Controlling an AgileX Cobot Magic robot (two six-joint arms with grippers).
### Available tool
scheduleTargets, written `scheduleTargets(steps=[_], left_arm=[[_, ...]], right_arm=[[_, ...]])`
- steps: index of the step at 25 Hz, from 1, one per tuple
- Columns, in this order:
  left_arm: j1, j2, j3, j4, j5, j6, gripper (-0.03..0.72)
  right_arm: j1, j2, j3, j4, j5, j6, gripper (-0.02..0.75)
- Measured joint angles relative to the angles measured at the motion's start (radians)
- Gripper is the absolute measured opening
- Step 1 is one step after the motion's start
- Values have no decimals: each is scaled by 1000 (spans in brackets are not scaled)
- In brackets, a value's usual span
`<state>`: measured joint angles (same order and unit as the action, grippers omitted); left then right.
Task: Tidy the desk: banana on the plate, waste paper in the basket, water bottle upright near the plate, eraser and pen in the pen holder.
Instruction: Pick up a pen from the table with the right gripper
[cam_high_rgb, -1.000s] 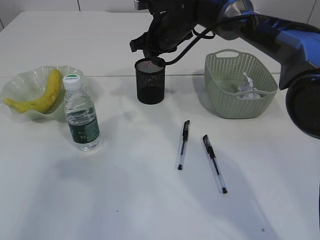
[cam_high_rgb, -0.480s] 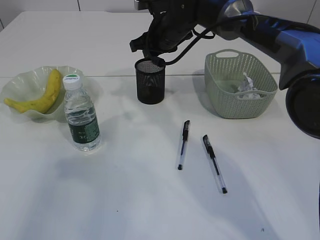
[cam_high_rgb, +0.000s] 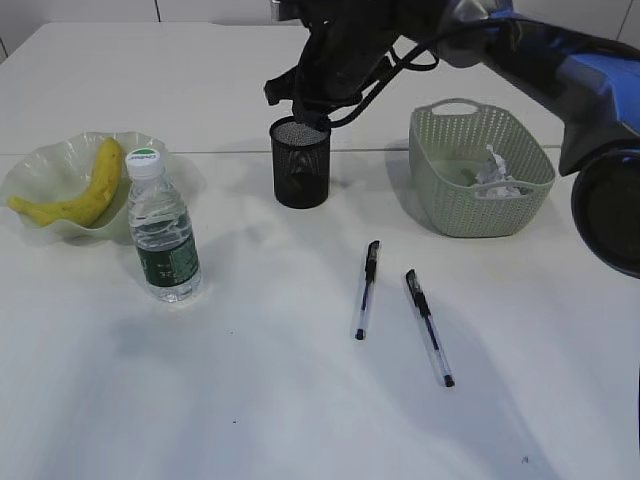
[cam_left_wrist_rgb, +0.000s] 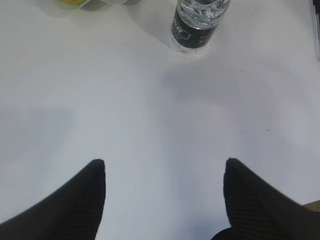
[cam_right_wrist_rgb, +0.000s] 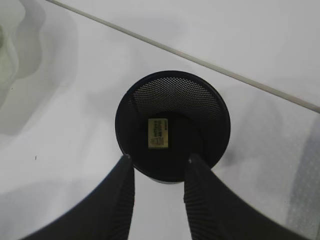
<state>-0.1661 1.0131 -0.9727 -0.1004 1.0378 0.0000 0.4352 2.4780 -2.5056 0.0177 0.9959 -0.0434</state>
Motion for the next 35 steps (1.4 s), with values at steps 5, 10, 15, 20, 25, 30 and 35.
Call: scheduleTargets(steps=[5,10,15,20,25,30,35], left_arm=[[0,0,0,0,0,0,517],[0,0,0,0,0,0,517],[0,0,0,0,7,0,517],[0,0,0,17,29,0,516],[0,0,0,19,61,0,509],[0,0,0,19,71,0,508],[0,0,0,20,75,0,505]], right_arm=[[0,0,-102,0,132,6,252],[0,0,-172,0,246,74,252],[0,-6,-192,32,258,147,252],[0,-30,-192,59,262,197,250],[0,-99,-109,64,264,214,250],[0,-203,95,19,264,219,249],[0,-313,346,10,263,219,249]])
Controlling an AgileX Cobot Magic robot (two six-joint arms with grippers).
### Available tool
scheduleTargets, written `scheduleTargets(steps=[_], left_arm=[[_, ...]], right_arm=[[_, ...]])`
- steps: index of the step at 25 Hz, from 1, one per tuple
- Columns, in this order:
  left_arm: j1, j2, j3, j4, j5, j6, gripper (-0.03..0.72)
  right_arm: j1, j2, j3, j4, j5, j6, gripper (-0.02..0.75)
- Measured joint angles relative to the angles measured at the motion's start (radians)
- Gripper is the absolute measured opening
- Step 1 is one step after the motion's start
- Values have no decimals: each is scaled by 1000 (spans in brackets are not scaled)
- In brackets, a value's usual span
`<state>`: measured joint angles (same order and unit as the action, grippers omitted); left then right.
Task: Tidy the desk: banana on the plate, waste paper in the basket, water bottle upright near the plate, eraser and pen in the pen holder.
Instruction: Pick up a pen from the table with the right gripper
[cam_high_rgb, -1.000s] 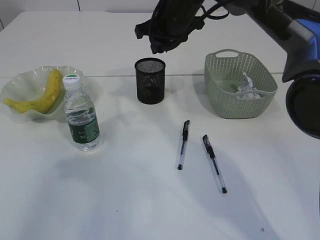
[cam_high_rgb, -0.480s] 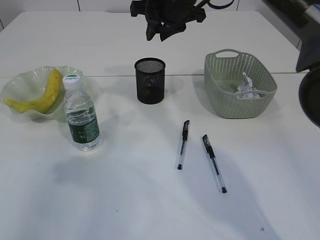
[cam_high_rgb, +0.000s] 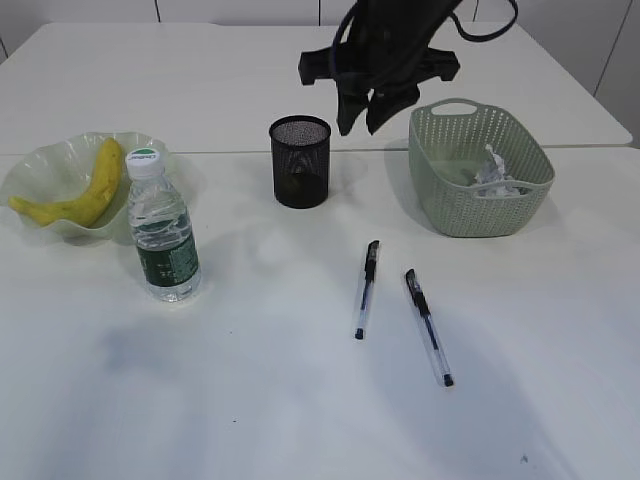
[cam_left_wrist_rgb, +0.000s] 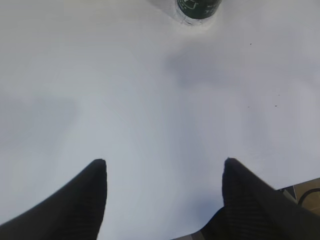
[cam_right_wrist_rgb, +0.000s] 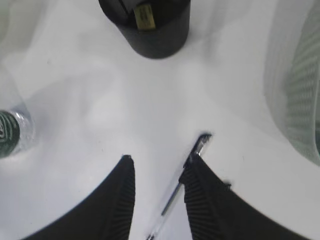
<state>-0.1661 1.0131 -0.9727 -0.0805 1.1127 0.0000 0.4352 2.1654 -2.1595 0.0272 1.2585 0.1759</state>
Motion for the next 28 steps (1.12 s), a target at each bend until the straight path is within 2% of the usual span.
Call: scheduleTargets(steps=[9,20,28], left_arm=[[0,0,0,0,0,0,503],[0,0,0,0,1,0,502],[0,0,0,0,7,0,502]], right_arm=[[0,-160,368,-54,-12,-46,249],[-4,-241,644,-72,-28,-96,249],[-90,-241,783,54,-103,-108,249]])
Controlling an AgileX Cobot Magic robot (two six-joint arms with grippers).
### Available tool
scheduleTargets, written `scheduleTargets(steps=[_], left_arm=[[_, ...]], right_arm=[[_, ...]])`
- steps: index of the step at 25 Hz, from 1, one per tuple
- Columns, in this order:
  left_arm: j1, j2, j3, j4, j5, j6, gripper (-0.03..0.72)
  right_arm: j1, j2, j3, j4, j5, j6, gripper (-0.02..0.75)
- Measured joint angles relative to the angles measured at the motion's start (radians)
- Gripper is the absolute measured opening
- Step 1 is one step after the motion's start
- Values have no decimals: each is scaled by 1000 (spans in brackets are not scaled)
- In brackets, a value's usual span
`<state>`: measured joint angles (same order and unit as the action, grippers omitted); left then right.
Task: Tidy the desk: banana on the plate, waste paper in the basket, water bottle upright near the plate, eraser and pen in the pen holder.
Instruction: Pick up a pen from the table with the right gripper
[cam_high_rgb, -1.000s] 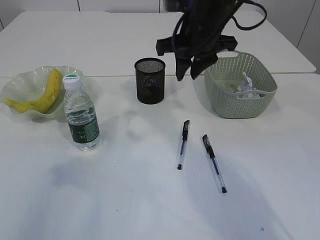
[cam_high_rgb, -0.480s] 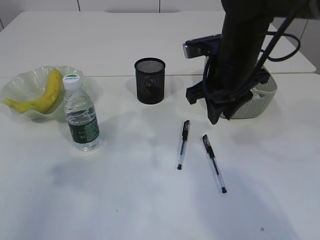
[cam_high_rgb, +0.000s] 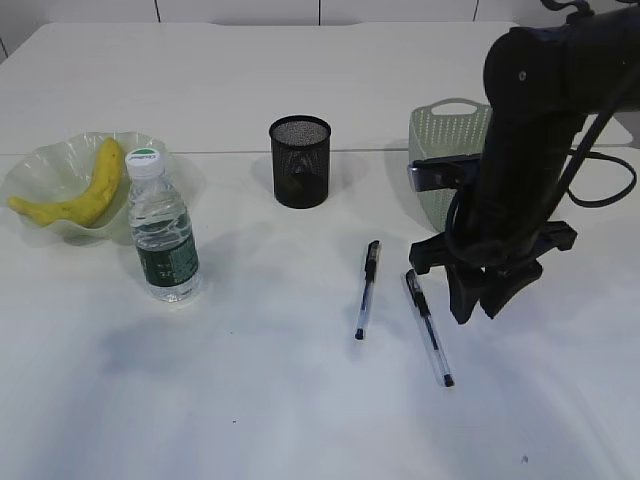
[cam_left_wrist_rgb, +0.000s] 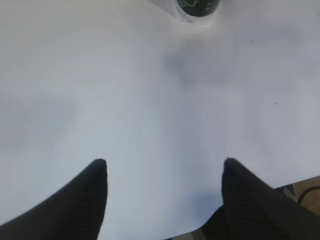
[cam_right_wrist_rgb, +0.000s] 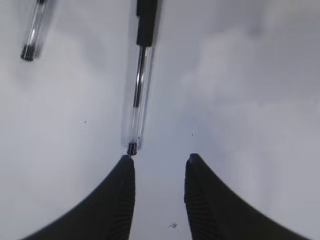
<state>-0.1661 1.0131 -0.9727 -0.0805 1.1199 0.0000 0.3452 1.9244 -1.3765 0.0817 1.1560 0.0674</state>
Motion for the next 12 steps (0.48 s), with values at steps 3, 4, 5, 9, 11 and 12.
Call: scheduleTargets(steps=[3,4,5,9,11,12], left_arm=[[0,0,0,0,2,0,499],[0,0,0,0,2,0,498],[0,0,0,0,2,0,498],[0,0,0,1,4,0,497],[0,0,0,1,4,0,497],[0,0,0,1,4,0,497]], right_arm=[[-8,0,0,3,-48,73,249],[-8,0,0,11,-61,98,249],[-8,0,0,16,-74,113,249],[-8,2,-2,29,-94,137,249],[-8,18,-22,31,-96,141,249],[-8,26,-33,31,-96,146,249]])
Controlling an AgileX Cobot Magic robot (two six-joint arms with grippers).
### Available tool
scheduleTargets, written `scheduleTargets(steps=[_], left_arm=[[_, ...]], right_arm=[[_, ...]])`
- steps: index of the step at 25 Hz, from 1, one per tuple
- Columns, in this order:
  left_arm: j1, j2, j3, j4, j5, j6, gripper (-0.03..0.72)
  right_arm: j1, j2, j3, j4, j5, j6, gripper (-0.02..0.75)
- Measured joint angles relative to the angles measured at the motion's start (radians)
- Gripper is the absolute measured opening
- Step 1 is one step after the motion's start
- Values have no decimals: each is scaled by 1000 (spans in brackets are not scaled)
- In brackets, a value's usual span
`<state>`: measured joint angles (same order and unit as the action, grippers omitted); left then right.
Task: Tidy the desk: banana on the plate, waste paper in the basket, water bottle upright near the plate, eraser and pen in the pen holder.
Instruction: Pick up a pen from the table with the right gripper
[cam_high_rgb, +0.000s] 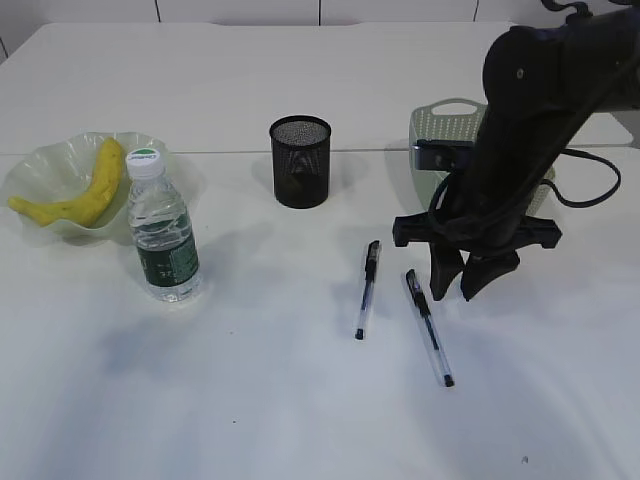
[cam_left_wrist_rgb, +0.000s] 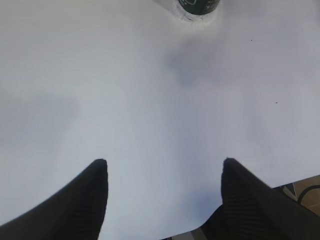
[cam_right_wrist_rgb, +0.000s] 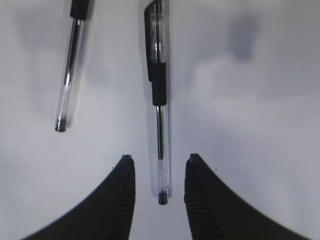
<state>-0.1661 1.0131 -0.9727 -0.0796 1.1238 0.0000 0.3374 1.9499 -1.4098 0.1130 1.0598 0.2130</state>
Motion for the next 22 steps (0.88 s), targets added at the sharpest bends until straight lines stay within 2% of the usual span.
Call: scheduleTargets(steps=[11,17,22], left_arm=[[0,0,0,0,0,0,496],[0,0,0,0,0,0,496],[0,0,0,0,0,0,496]], right_arm=[[0,157,-239,-70,125,22,252],[0,193,-255,-81,137,15,373],[0,215,-259,-45,122,-30,392]])
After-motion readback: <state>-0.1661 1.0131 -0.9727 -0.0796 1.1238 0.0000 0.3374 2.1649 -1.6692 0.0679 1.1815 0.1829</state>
